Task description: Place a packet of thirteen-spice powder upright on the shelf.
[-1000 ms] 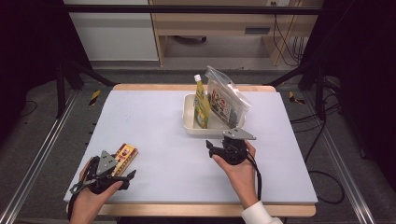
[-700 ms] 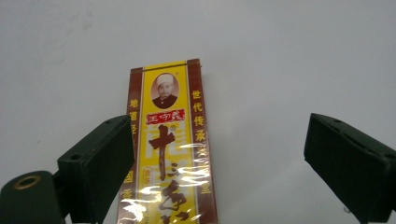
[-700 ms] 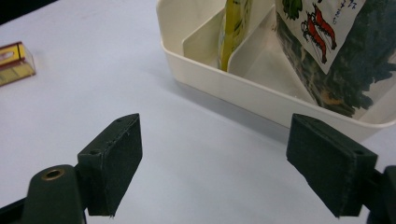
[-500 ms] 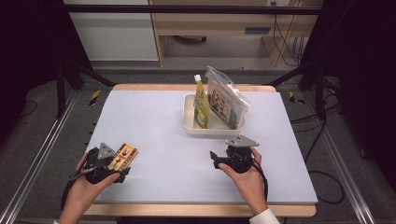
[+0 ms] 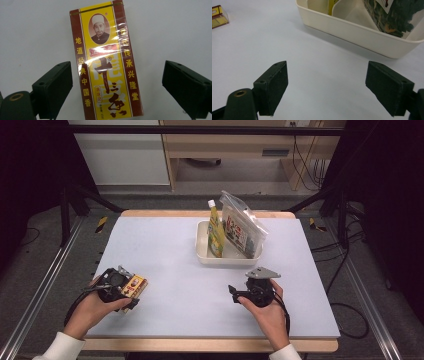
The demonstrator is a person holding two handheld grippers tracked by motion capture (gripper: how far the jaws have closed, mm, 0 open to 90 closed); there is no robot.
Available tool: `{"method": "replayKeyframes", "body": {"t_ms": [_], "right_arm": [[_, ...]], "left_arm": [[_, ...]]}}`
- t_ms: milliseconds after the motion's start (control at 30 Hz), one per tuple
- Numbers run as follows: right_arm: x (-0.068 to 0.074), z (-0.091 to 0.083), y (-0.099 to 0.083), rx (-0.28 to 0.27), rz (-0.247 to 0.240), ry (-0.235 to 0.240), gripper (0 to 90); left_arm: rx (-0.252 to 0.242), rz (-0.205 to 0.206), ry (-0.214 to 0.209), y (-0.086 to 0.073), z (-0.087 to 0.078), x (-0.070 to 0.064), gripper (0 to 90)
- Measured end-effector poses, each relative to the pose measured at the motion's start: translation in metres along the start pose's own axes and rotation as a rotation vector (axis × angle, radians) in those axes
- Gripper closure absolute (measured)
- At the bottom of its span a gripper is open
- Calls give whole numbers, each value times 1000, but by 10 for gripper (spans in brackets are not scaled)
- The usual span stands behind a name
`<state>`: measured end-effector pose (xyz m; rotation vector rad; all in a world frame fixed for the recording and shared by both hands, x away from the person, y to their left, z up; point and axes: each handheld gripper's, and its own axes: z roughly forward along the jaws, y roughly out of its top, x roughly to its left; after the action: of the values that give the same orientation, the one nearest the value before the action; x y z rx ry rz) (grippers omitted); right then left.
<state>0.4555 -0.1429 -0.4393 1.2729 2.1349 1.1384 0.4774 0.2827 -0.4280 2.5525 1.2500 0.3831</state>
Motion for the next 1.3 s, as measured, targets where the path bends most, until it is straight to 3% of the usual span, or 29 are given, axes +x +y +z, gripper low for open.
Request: {"method": "replayKeyframes", "body": {"t_ms": [400,667,967,1133,1300], "right_arm": [[3,5,-2,31,-14,17,186],[3,5,-2,36,-14,21,187],[3,4,-2,26,-8,22,187],[5,5,-1,19,-14,31,188],[9,8,2,7,-12,42,191]], "left_arm": [[83,-1,-12,-8,10,10,189],[96,13,-24,-9,14,9,263],[68,66,4,-5,10,5,307],[2,108,4,1,4,-2,313],[-53,154,2,13,3,-19,316]]}}
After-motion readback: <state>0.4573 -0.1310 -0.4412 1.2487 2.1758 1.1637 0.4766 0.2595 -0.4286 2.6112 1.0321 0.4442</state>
